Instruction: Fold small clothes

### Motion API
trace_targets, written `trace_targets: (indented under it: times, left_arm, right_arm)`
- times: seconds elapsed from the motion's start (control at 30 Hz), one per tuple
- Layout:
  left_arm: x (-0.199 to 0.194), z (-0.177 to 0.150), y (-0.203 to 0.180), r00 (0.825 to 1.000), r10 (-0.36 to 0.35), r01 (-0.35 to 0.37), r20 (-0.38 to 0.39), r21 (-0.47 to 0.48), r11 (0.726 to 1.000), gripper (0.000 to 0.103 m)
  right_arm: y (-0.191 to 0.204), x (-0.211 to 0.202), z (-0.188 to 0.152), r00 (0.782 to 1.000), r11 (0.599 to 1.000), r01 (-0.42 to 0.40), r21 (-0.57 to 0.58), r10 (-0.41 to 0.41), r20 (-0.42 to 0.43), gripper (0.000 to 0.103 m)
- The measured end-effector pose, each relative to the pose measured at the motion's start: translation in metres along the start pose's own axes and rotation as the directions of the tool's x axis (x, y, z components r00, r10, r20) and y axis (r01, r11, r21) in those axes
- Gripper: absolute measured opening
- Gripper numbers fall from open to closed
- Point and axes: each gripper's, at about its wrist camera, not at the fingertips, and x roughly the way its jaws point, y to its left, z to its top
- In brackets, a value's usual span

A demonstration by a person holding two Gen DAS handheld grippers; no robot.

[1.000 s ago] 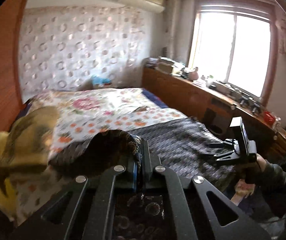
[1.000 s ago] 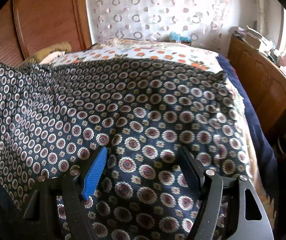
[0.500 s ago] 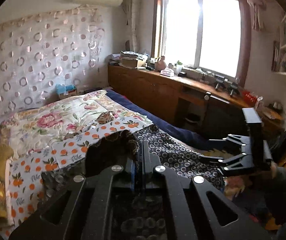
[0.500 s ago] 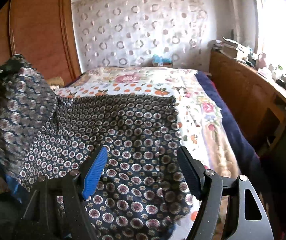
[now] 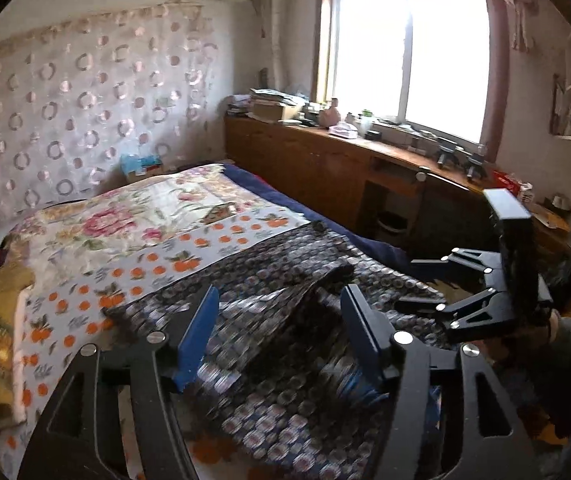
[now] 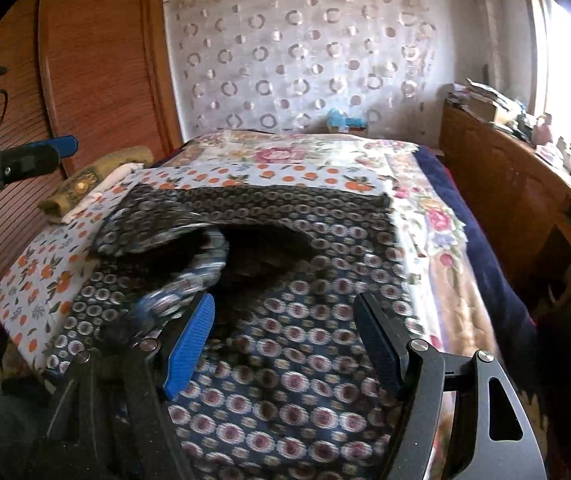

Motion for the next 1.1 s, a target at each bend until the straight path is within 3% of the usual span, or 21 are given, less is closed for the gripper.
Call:
trace_targets:
  times: [0.3,0.43,0.8,1.1]
  left_arm:
    - [-0.013,-0.042,0.027,0.995,0.099,-0.1,-0.021,-0.057,0.993,0.064]
    - [-0.013,-0.053,0.036,0.992,0.122,-0.124,-0.034,-0.072,0.99,0.064]
    - [-0.009,-0.075,0.049,0.99,0.126,-0.133,-0.062,-0.124,0.983,0.064]
    - [-0.011,-0.08,0.051,0.99,0.128,-0.135,-0.06,-0.138,0.981,0.064]
  right_arm:
    - [0.007,0.046,0.017,0.999,0.999,-0.03,-0.01,0.03,-0.04,0.074]
    - [0.005,0.064,0.026,0.998,1.0,0.008,-0.023,-0.009,-0.058,0.078]
    - [-0.014,0.123,0.045,0.981,1.0,0.001,-0.002,-0.001,-0.194,0.081]
    - [-0.01,0.143,0.053,0.973,0.999,-0.019,-0.036,0.011,-0.23,0.081]
